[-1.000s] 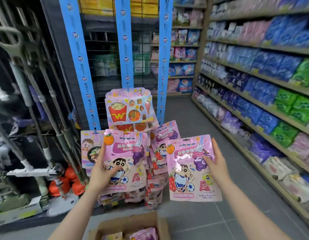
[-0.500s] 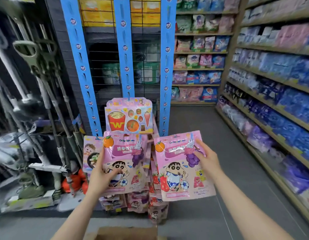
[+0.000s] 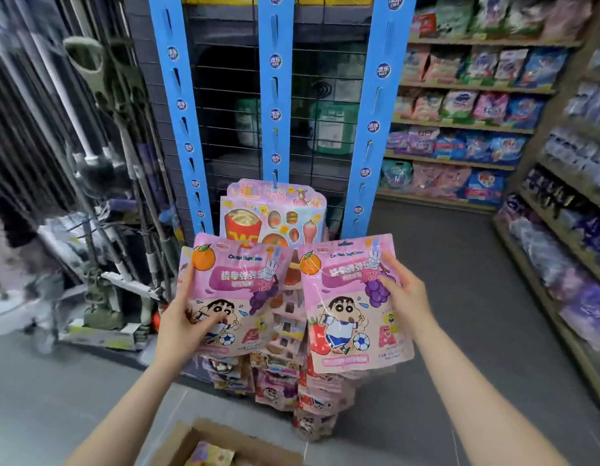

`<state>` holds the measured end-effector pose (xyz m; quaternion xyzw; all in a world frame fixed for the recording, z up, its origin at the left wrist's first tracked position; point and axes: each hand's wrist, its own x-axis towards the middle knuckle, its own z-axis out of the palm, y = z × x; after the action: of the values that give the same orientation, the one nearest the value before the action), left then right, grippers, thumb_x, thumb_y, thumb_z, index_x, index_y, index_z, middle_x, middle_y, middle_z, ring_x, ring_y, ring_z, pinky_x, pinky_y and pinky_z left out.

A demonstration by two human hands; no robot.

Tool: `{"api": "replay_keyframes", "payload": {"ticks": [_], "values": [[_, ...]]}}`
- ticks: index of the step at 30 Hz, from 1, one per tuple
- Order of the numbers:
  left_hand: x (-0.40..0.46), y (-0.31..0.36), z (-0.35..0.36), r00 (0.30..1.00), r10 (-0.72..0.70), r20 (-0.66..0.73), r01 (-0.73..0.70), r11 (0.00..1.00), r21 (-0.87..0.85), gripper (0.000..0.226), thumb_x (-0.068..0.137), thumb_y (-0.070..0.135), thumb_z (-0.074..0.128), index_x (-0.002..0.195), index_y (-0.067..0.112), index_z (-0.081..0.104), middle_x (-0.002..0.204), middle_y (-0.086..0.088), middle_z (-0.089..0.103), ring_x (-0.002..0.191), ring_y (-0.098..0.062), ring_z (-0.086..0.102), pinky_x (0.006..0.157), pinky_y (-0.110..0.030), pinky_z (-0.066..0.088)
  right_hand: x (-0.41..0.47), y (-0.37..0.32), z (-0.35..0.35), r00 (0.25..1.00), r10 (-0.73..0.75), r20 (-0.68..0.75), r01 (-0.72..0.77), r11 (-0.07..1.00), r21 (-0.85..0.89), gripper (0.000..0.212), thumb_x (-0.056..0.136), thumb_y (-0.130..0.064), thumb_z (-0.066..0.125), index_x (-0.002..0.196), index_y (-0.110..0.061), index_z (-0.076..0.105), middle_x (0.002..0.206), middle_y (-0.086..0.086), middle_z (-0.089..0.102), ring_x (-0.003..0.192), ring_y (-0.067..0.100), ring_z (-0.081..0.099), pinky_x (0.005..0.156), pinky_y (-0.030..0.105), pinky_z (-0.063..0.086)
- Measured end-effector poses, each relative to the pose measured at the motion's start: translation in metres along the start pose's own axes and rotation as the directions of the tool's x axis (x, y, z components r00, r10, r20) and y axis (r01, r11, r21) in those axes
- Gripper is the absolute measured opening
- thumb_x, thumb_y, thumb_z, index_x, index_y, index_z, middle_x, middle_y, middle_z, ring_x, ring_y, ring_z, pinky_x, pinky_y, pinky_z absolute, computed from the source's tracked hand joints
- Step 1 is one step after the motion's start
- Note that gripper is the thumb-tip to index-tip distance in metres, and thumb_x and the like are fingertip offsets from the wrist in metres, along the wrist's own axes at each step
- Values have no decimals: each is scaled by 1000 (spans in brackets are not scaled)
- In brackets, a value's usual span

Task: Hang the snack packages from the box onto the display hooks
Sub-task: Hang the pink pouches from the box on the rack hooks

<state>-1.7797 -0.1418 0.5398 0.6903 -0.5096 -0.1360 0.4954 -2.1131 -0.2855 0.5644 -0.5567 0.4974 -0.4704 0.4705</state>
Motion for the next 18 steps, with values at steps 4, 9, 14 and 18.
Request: {"api": "replay_keyframes", "payload": {"ticks": [4, 9, 14, 18], "values": [[-10, -1, 7, 997, -28, -77, 29, 1000, 2, 107, 69, 9, 80, 144, 46, 14, 141, 11, 43, 122, -12, 49, 99, -37, 44, 24, 11, -8, 998, 57, 21, -57, 998, 40, 38, 88, -7, 56, 122, -23, 59, 122, 5, 63, 106, 20, 63, 95, 44, 50], [-27, -6, 2, 985, -86, -147, 86, 996, -6, 106, 69, 5, 80, 144, 45, 16, 141, 6, 46, 123, -12, 49, 98, -35, 44, 31, 29, -24, 993, 111, 46, -113, 993, 39, 38, 89, -10, 55, 124, -23, 58, 113, 6, 66, 93, 14, 66, 81, 33, 57], [-34, 7, 7, 979, -102, -175, 102, 995, -12, 107, 68, 1, 79, 147, 38, 16, 127, 8, 52, 103, -6, 56, 89, -26, 46, 38, 35, -30, 997, 75, 24, -75, 997, 10, 38, 90, -6, 54, 125, -19, 57, 105, 3, 63, 75, -3, 62, 54, 6, 49], [-39, 15, 16, 976, -99, -192, 92, 995, -42, 105, 69, -4, 77, 148, 30, 16, 125, 14, 46, 89, 31, 47, 74, 4, 39, 48, 32, -20, 996, -2, 85, 7, 999, -53, 38, 90, -4, 51, 126, -18, 56, 109, 3, 60, 83, 0, 57, 63, 6, 47]]}}
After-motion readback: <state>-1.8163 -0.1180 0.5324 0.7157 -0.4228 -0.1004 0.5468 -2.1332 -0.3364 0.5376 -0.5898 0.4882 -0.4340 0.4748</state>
